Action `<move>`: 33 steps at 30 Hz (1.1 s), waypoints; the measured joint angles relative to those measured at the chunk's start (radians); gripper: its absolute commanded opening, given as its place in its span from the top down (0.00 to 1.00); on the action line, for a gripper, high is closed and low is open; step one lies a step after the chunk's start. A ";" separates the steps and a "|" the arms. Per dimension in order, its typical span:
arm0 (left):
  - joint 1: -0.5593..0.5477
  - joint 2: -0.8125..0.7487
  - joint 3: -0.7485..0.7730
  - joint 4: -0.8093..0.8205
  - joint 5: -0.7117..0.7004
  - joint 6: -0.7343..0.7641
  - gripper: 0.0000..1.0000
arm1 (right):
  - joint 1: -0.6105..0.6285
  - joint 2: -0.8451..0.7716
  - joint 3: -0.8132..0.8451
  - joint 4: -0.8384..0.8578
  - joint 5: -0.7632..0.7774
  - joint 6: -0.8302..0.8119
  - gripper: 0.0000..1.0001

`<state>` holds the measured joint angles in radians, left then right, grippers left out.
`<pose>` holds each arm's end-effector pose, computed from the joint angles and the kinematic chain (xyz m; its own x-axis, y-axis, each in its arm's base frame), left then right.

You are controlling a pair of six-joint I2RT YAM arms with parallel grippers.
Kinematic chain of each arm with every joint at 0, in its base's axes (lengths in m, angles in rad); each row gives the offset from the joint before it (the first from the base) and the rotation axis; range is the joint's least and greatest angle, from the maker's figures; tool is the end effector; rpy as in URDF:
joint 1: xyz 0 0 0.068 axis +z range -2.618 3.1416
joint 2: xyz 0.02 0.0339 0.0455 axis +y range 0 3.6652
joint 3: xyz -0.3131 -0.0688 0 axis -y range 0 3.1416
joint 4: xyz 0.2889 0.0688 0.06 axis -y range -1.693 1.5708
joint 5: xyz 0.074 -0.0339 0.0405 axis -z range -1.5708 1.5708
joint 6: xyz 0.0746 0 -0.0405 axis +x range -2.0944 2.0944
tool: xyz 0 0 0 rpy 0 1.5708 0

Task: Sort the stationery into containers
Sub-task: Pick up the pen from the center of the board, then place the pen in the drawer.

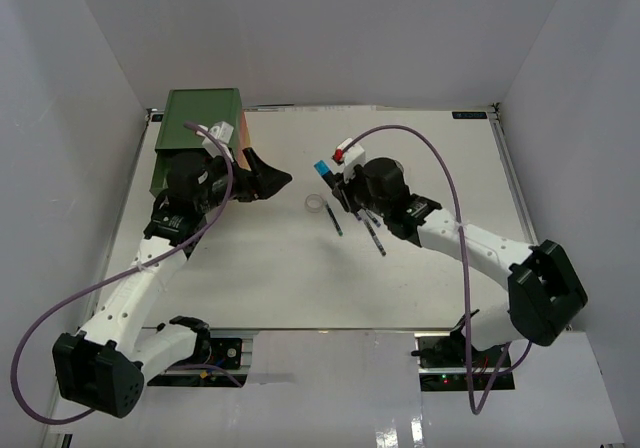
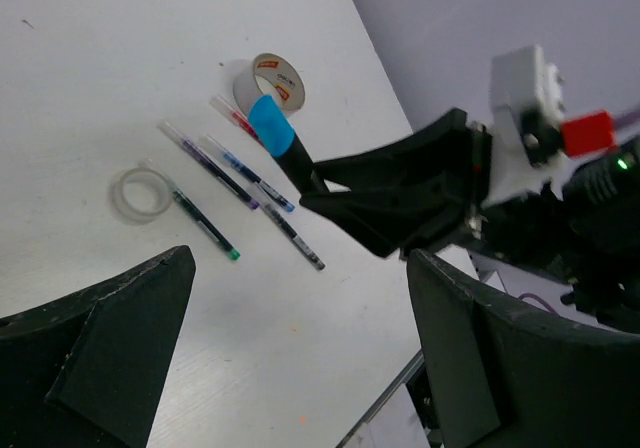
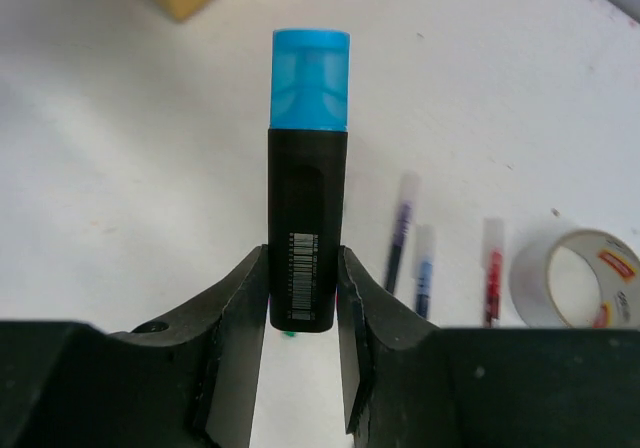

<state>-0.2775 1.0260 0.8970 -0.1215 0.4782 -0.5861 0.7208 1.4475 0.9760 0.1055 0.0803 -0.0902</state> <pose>0.2674 -0.1119 0.3688 -0.5703 -0.3482 -0.7440 0.4280 0.6472 -0.6309 0.3080 0.2626 0.2934 -0.2136 -0.3071 -0.9274 -0.6234 0.7738 -0.1127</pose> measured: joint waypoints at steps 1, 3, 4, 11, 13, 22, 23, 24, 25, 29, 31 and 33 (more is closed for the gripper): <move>-0.024 0.009 0.001 0.003 -0.015 -0.014 0.02 | 0.030 -0.028 -0.014 0.014 -0.005 0.001 0.82; -0.059 0.026 0.002 0.008 -0.047 -0.043 0.02 | 0.082 -0.074 -0.043 0.040 -0.014 0.004 0.82; -0.079 0.034 0.002 0.010 -0.066 -0.053 0.02 | 0.104 -0.094 -0.059 0.056 -0.018 0.008 0.82; -0.182 0.084 0.002 0.028 -0.193 -0.122 0.04 | 0.175 -0.171 -0.108 0.108 -0.032 0.031 0.81; -0.207 0.100 0.002 0.034 -0.223 -0.134 0.07 | 0.184 -0.184 -0.111 0.119 -0.036 0.036 0.80; -0.286 0.154 0.019 0.053 -0.293 -0.155 0.45 | 0.191 -0.225 -0.145 0.161 -0.061 0.066 0.79; -0.291 0.154 0.019 0.056 -0.296 -0.155 0.54 | 0.192 -0.226 -0.150 0.166 -0.062 0.067 0.79; -0.296 0.154 0.019 0.060 -0.299 -0.156 0.58 | 0.192 -0.227 -0.156 0.170 -0.062 0.074 0.78; -0.299 0.155 0.019 0.064 -0.301 -0.156 0.62 | 0.192 -0.227 -0.160 0.171 -0.062 0.080 0.78; -0.309 0.155 0.019 0.084 -0.306 -0.161 0.74 | 0.192 -0.227 -0.174 0.185 -0.062 0.100 0.76; -0.311 0.155 0.019 0.093 -0.308 -0.161 0.80 | 0.191 -0.227 -0.174 0.189 -0.061 0.105 0.70; -0.311 0.155 0.019 0.094 -0.307 -0.164 0.82 | 0.191 -0.227 -0.174 0.192 -0.061 0.109 0.58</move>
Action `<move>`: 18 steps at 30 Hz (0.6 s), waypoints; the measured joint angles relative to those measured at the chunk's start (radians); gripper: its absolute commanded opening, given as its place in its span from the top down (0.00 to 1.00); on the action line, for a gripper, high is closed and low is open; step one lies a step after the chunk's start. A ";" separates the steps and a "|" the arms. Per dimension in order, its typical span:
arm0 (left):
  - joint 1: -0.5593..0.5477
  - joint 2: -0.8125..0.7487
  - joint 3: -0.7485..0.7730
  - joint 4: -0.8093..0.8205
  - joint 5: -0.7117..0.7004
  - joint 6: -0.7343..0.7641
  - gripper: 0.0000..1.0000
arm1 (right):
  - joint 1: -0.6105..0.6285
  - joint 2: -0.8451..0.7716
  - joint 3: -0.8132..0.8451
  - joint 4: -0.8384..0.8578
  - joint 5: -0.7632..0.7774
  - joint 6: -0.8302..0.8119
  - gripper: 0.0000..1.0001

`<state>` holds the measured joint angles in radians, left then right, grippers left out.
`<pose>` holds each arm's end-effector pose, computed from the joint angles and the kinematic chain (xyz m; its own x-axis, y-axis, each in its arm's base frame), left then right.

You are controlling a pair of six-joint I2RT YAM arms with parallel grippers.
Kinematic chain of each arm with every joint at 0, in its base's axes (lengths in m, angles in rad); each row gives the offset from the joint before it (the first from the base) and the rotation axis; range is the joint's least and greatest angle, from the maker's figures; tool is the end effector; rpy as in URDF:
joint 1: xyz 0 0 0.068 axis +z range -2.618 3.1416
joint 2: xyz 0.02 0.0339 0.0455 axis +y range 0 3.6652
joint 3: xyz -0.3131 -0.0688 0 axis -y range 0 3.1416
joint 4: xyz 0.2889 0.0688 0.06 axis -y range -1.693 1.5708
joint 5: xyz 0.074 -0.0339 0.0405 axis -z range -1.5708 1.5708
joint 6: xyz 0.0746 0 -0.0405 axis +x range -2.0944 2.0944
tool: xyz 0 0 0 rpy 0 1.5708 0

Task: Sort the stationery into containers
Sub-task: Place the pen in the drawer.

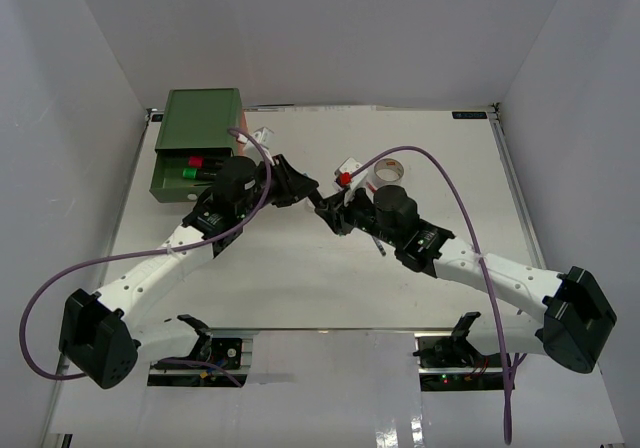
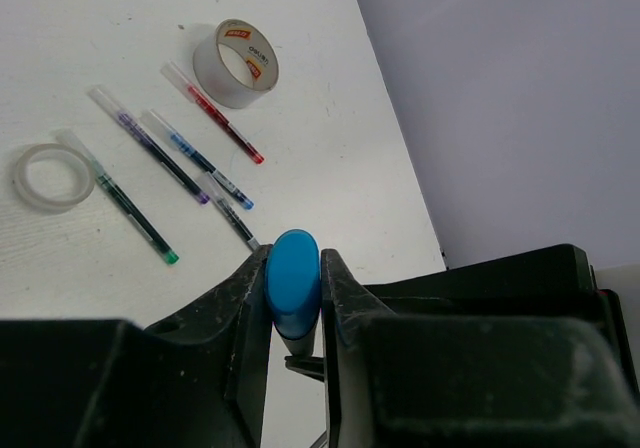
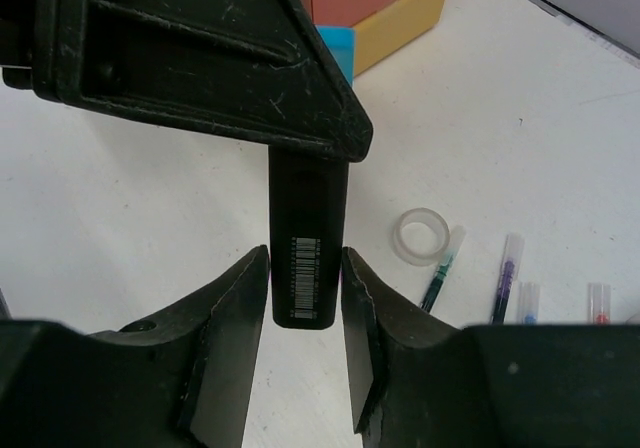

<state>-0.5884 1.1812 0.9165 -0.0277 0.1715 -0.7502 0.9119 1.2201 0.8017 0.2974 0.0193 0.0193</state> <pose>0.2731 -0.1976 0.3429 -0.6410 -0.3799 -0.6670 0.3360 0.6423 -0.6888 0.2144 0.2745 0.3271 -0.0889 -0.0833 -0.9925 -0.7772 0.6290 0.0168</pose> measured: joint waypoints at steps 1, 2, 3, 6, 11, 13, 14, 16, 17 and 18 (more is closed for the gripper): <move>0.000 0.000 0.000 0.005 0.000 0.000 0.82 | 0.000 0.000 0.000 0.003 0.000 0.001 0.52; 0.000 0.000 0.000 0.008 -0.001 0.000 0.82 | 0.000 -0.001 0.000 0.005 0.000 0.003 0.40; 0.000 -0.001 -0.001 0.013 -0.005 0.000 0.82 | 0.000 -0.003 0.000 0.005 0.000 0.010 0.33; 0.000 -0.006 -0.005 0.017 -0.025 0.001 0.82 | 0.000 -0.018 -0.010 0.010 0.004 0.010 0.11; 0.011 -0.041 -0.005 -0.018 -0.110 0.018 0.76 | 0.000 -0.079 -0.047 -0.008 0.036 -0.001 0.09; 0.043 -0.070 -0.005 -0.044 -0.143 0.021 0.76 | 0.000 -0.114 -0.069 -0.015 0.061 -0.003 0.10; 0.072 -0.086 -0.005 -0.056 -0.150 0.022 0.76 | 0.000 -0.134 -0.086 -0.018 0.073 -0.002 0.10; 0.158 -0.130 -0.005 -0.078 -0.163 0.020 0.75 | 0.000 -0.174 -0.118 -0.027 0.093 -0.002 0.10; 0.214 -0.154 -0.004 -0.086 -0.165 0.019 0.75 | 0.000 -0.196 -0.135 -0.034 0.103 -0.002 0.10; 0.272 -0.177 -0.002 -0.094 -0.167 0.017 0.75 | 0.000 -0.219 -0.152 -0.041 0.111 -0.001 0.10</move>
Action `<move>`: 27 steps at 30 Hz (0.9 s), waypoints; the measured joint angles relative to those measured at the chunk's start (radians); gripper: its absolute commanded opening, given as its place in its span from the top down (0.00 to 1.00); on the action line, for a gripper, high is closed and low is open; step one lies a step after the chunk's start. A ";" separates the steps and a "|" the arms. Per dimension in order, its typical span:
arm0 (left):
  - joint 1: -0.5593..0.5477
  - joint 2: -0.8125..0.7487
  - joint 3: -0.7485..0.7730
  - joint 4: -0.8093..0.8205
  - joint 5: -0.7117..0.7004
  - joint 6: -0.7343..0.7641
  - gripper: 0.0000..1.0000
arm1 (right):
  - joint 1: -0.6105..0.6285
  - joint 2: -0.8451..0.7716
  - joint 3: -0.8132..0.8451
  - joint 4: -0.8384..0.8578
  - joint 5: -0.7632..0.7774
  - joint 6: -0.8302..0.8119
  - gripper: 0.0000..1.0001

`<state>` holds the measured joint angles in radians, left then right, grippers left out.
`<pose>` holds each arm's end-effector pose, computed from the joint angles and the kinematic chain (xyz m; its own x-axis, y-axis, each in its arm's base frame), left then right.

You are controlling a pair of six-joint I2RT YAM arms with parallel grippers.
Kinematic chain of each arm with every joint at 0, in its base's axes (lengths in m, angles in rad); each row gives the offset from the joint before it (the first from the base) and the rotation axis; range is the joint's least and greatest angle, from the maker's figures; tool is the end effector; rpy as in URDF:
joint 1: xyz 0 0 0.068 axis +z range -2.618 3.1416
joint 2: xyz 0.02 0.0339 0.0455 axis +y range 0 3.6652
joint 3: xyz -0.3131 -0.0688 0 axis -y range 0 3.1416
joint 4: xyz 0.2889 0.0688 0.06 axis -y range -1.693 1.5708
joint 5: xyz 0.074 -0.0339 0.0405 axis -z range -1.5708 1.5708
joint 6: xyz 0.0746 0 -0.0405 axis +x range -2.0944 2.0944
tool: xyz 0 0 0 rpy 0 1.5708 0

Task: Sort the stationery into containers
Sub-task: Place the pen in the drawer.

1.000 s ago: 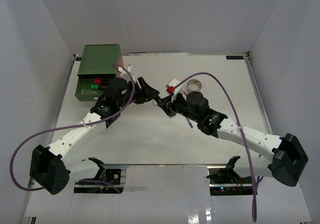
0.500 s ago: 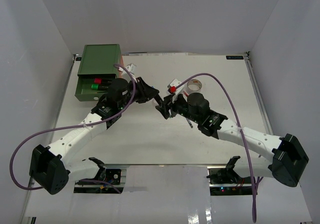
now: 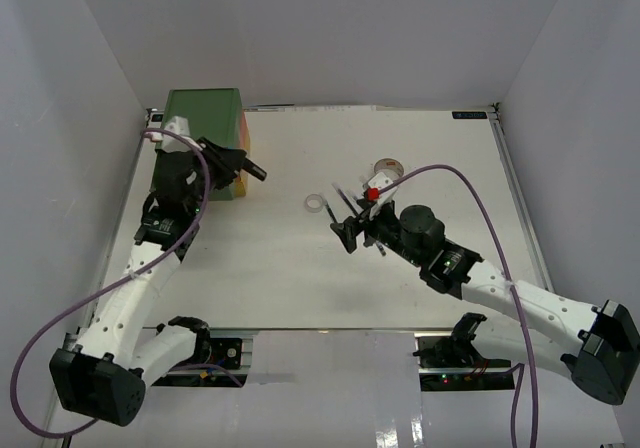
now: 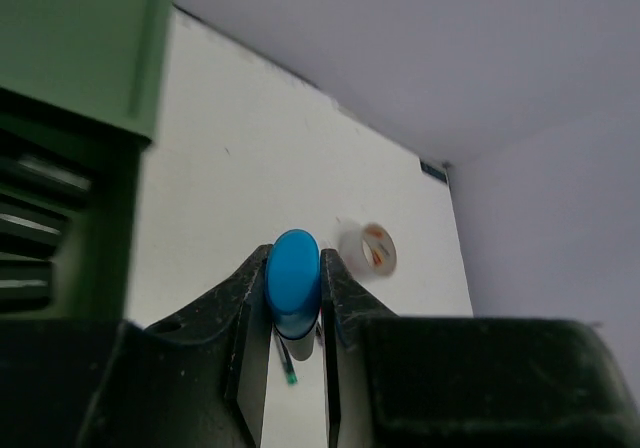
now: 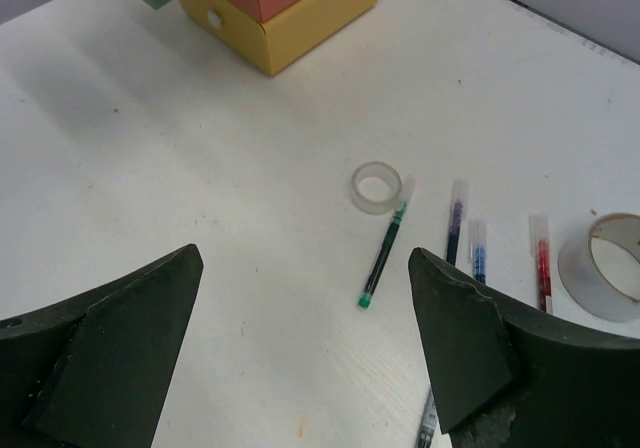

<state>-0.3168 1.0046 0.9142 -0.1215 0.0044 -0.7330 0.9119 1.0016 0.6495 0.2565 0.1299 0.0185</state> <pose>0.2759 -0.0908 0.3802 -0.3597 -0.5862 -0.7259 0.1008 0.7490 -0.6548 0.1854 0.2237 0.3198 -0.0715 -0.0623 -0.9955 -0.7039 0.7103 0.0061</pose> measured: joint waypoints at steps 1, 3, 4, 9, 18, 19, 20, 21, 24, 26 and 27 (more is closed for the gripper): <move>0.057 -0.018 0.004 -0.007 -0.003 0.000 0.75 | 0.000 -0.019 -0.014 -0.007 0.006 0.000 0.10; 0.151 -0.034 0.019 -0.017 0.005 0.000 0.75 | 0.000 -0.052 -0.034 -0.021 0.020 0.001 0.10; 0.187 -0.036 0.026 -0.019 0.018 0.000 0.75 | 0.000 -0.065 -0.043 -0.024 0.026 0.001 0.10; 0.349 -0.024 0.033 -0.042 0.095 -0.001 0.75 | 0.000 -0.129 -0.085 -0.041 0.051 0.001 0.10; 0.519 0.077 0.032 -0.034 0.212 -0.012 0.56 | 0.000 -0.182 -0.154 -0.060 0.061 0.001 0.10; 0.524 0.098 0.032 -0.029 0.226 -0.013 0.52 | 0.000 -0.183 -0.157 -0.068 0.063 0.001 0.10; 0.526 0.116 0.032 -0.027 0.235 -0.014 0.49 | 0.000 -0.184 -0.158 -0.074 0.063 0.001 0.10; 0.527 0.137 0.032 -0.027 0.245 -0.016 0.43 | 0.000 -0.185 -0.158 -0.076 0.064 0.001 0.10; 0.530 0.178 0.033 -0.032 0.256 -0.016 0.29 | 0.000 -0.196 -0.158 -0.077 0.069 0.000 0.10; 0.533 0.190 0.034 -0.031 0.259 -0.011 0.22 | 0.000 -0.205 -0.158 -0.076 0.072 0.000 0.10; 0.536 0.190 0.039 -0.032 0.258 -0.009 0.18 | 0.000 -0.208 -0.158 -0.076 0.074 0.000 0.10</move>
<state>0.2192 1.1950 0.9527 -0.1535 0.2626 -0.7418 0.9119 0.7933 0.4915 0.1802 0.2035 0.0185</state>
